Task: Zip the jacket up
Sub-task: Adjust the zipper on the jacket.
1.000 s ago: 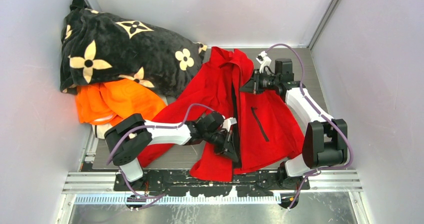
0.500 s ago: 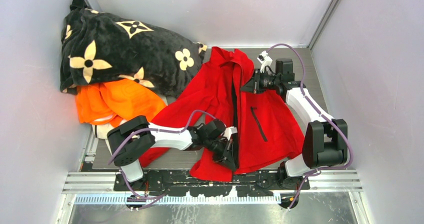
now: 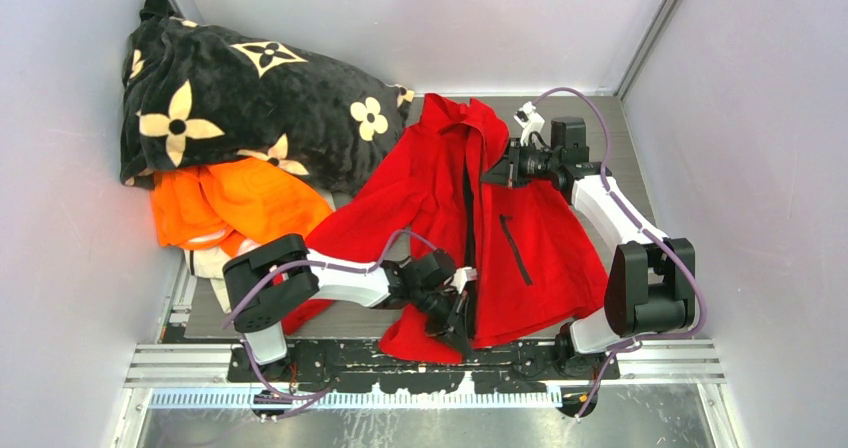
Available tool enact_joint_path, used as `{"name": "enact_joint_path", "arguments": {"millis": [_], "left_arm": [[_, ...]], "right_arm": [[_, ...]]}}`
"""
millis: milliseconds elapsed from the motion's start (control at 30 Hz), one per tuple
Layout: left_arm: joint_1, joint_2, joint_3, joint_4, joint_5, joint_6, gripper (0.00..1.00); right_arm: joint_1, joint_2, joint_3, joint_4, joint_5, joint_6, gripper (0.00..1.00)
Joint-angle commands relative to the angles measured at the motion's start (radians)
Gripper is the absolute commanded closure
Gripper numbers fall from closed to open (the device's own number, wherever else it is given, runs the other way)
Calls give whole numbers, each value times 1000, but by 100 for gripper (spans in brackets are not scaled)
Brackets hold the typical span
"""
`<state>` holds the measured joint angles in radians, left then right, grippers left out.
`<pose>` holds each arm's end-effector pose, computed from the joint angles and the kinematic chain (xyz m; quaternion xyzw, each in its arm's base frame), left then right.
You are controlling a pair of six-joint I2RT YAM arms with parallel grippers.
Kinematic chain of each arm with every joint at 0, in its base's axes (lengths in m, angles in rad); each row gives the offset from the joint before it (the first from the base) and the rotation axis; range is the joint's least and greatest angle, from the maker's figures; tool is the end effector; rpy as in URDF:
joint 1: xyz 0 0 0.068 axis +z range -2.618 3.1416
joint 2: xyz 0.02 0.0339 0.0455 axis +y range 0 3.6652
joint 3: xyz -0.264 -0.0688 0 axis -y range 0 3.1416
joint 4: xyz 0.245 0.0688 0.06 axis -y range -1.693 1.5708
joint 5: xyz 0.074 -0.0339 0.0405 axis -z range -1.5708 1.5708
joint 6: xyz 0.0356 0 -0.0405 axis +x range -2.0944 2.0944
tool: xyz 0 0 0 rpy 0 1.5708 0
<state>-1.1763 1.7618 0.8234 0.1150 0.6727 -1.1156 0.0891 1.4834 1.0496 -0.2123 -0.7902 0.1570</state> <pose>0.1073 -0.3155 0.1358 -0.1471 -0.8748 0.4406 0.1379 0.3200 0.0540 0.2683 -0.1435 0.8314 0.3924 0.3663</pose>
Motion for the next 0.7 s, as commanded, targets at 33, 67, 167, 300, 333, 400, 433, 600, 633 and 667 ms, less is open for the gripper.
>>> {"name": "enact_joint_path", "arguments": {"millis": [33,67,167,300,333,400,433,600,633,667], "left_arm": [[-42,13,2,-44,60,2,100],[-45,13,1,-45,58,2,100],[-45,12,3,-49,51,1,100],[-45,-8,19,-57,9,11,99],[-44,-21,24,-59,1,18,97],[-43,-59,39,-86,-33,48,94],[-45,-89,50,-108,-56,74,92],[-34,-225,99,-245,-232,249,83],[-30,-251,99,-250,-271,275,81],[-26,-277,97,-250,-308,301,79]], "right_arm": [[-12,-57,18,63,5,1,99],[-11,-56,18,62,6,1,99],[-11,-55,18,61,3,3,99],[-11,-55,18,60,-5,4,99],[-11,-54,17,61,-9,4,99],[-12,-53,16,63,-17,3,99],[-12,-53,16,62,-21,3,99],[-12,-52,15,63,-37,1,99],[-12,-52,15,63,-39,0,99],[-11,-52,15,64,-41,0,99]]}}
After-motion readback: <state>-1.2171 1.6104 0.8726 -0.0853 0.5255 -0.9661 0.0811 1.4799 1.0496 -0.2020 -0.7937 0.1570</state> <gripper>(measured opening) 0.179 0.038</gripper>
